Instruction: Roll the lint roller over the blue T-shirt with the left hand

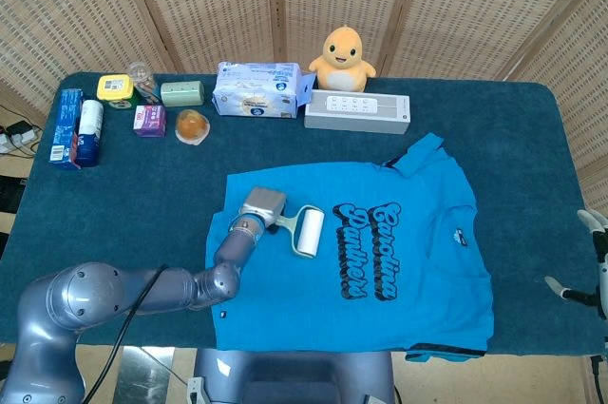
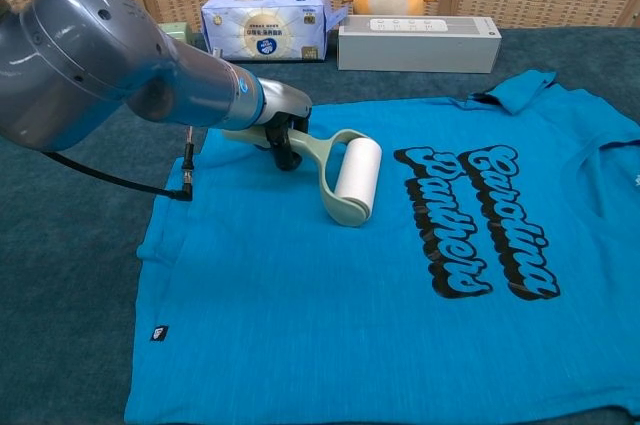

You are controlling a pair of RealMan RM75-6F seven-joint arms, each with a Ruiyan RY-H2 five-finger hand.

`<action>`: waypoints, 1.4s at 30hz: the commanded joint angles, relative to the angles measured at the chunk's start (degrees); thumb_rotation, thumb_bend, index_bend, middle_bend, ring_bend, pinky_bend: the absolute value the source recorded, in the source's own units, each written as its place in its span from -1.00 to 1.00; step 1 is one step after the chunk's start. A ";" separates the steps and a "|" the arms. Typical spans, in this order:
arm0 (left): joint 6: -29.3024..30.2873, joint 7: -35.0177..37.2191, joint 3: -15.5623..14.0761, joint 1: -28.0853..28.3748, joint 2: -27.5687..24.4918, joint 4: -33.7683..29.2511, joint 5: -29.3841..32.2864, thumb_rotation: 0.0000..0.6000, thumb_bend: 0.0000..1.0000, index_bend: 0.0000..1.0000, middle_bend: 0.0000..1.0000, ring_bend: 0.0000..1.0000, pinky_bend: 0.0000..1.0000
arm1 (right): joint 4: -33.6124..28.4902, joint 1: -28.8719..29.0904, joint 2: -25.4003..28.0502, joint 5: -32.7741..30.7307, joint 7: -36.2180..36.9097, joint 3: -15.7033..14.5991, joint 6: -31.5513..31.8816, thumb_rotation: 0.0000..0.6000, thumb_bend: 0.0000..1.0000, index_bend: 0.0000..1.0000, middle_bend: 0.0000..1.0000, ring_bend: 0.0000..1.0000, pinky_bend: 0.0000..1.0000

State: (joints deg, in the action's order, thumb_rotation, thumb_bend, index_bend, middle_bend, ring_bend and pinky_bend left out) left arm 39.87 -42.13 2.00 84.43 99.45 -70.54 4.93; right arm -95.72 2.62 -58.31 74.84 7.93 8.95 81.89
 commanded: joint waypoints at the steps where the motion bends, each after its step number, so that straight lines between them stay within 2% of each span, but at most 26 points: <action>1: -0.01 0.08 0.77 -0.40 0.57 0.41 -0.68 1.00 0.49 0.96 0.92 0.74 0.94 | -0.05 -0.02 0.01 0.04 -0.04 -0.02 0.05 1.00 -1.00 -0.79 -0.78 -1.00 -1.00; 16: 0.60 -1.86 3.50 -0.02 2.54 1.39 -0.60 1.00 0.48 0.96 0.92 0.74 0.94 | -0.31 -0.12 0.18 0.20 0.07 -0.07 0.26 1.00 -1.00 -0.79 -0.78 -1.00 -1.00; 42: 3.19 -9.43 8.27 3.43 5.35 2.01 3.86 1.00 0.48 0.96 0.92 0.74 0.94 | -0.28 -0.35 0.72 0.22 1.08 -0.07 0.31 1.00 -1.00 -0.79 -0.78 -1.00 -1.00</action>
State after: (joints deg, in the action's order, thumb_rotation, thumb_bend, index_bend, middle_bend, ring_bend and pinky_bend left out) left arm 43.06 -51.49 10.19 87.82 104.73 -68.59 8.73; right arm -96.01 2.27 -57.59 75.06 9.01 8.89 82.20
